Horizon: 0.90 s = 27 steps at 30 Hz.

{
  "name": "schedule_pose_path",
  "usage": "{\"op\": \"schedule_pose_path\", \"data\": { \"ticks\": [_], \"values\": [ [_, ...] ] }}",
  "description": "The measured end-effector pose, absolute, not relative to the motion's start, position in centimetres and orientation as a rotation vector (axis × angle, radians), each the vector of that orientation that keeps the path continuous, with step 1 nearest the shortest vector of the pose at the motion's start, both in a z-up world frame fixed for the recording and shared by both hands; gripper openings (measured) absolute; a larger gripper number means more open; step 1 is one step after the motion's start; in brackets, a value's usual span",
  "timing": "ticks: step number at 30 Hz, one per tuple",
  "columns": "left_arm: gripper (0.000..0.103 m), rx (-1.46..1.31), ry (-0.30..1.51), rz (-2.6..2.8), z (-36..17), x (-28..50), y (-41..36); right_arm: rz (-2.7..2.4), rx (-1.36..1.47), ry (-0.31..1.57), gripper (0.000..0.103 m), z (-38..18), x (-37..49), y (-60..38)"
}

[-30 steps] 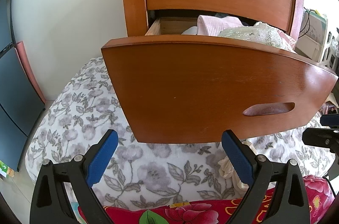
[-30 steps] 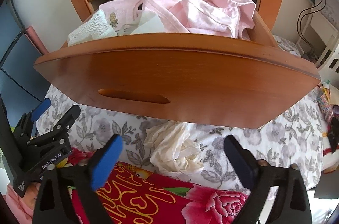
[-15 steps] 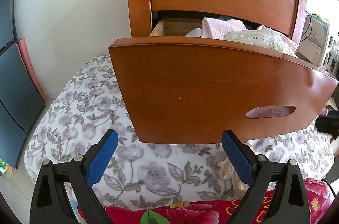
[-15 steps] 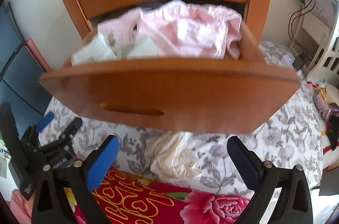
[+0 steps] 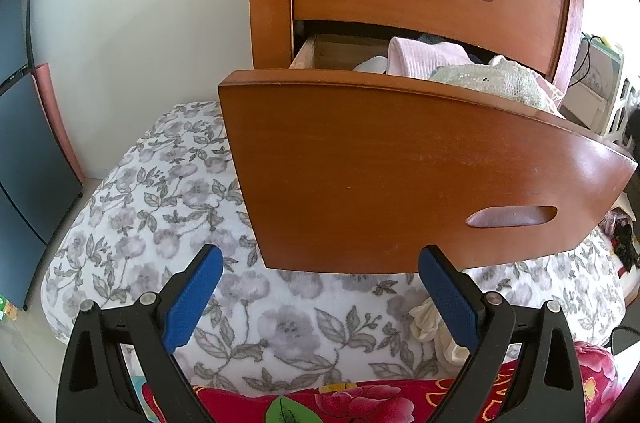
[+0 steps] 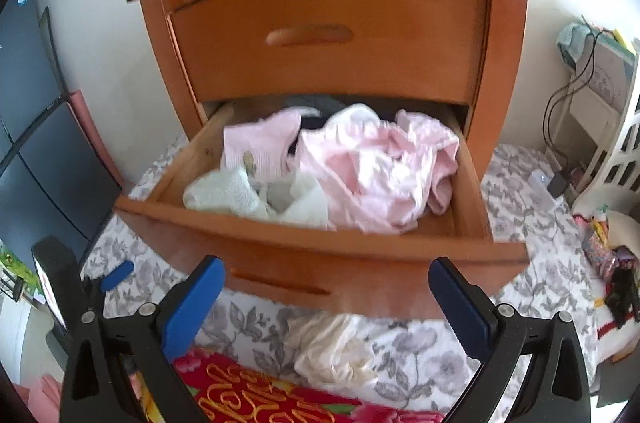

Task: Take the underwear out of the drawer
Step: 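Reach the right gripper into the drawer toward the pale green lace cloth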

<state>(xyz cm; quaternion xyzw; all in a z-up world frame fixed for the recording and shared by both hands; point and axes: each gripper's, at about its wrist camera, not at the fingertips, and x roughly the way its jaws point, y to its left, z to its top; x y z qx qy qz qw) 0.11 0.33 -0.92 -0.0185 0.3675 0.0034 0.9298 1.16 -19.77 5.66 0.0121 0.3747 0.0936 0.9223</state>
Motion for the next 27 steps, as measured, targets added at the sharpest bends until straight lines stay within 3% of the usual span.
{"op": "schedule_pose_path", "data": {
  "ticks": [9,21,27],
  "values": [
    [0.098,-0.058,0.757,0.004,-1.0,0.2,0.6,0.292,-0.086,0.73,0.103,7.9,4.1,-16.4],
    [0.098,-0.082,0.771,0.002,-1.3,0.5,1.0,0.413,-0.166,0.825,0.102,5.5,7.4,-12.2],
    [0.098,-0.083,0.772,0.0,-1.4,0.5,1.0,0.444,-0.197,0.865,0.084,4.6,8.3,-11.1]
  ]
}}
